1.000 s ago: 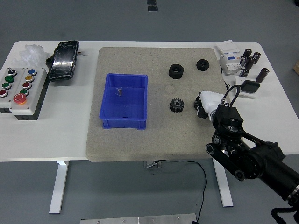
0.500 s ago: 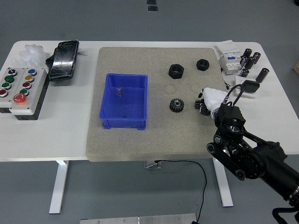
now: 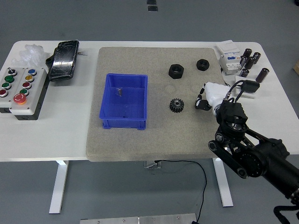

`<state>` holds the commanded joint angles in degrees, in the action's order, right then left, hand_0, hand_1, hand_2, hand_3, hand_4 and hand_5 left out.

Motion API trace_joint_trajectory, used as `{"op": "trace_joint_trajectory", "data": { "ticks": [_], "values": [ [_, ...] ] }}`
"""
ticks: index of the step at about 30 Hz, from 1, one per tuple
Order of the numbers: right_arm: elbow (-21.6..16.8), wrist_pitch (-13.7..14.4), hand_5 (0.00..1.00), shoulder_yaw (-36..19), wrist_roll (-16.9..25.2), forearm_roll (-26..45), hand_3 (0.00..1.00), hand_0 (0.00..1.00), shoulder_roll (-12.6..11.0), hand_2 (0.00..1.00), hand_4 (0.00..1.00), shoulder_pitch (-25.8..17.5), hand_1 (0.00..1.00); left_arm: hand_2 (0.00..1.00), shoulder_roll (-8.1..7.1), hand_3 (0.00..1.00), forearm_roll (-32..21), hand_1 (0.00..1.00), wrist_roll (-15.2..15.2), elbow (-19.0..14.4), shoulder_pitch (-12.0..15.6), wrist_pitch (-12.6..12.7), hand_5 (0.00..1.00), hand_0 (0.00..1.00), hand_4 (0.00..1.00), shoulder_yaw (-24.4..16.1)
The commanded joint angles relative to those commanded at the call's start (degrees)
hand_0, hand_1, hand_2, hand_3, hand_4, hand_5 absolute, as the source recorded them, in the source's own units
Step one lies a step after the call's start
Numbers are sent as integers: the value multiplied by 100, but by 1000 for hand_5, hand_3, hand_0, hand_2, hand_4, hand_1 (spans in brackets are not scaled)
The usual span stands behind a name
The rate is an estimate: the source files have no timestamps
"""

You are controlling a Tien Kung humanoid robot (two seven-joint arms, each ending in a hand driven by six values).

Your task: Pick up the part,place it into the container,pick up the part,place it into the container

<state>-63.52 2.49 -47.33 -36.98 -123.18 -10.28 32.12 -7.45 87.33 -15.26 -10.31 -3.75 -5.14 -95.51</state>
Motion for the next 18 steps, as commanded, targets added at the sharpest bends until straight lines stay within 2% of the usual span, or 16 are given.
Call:
{"op": "trace_joint_trajectory", "data": {
  "ticks": [1, 2, 11, 13, 14, 18],
  "values": [
    [-2, -28, 492, 15, 0, 19, 753, 242, -2, 792, 738, 4, 523, 678, 2, 746, 14, 650, -7, 0, -3, 3, 638, 683, 628, -7],
    [1, -45, 634, 26, 0, 34, 802, 250, -3, 806, 891, 6, 541, 676, 3, 745, 24, 650, -12, 0, -5, 4, 643, 683, 628, -11],
    [124, -88, 649, 327, 0, 337, 802, 247, -20, 798, 912, 44, 546, 673, 32, 734, 93, 648, -26, 0, -61, 10, 646, 682, 614, 6],
    [188, -72, 649, 398, 0, 398, 802, 247, -16, 798, 912, 60, 546, 673, 44, 734, 104, 648, -27, 0, -77, 8, 646, 682, 614, 20],
    [215, -64, 663, 420, 0, 419, 788, 244, -14, 756, 899, 67, 537, 674, 47, 726, 102, 647, -26, 0, -82, 8, 647, 681, 604, 29],
    [321, 47, 663, 468, 0, 467, 788, 244, -4, 756, 899, 87, 537, 674, 56, 726, 68, 647, -10, 0, -98, 5, 647, 681, 604, 91]
  ]
}}
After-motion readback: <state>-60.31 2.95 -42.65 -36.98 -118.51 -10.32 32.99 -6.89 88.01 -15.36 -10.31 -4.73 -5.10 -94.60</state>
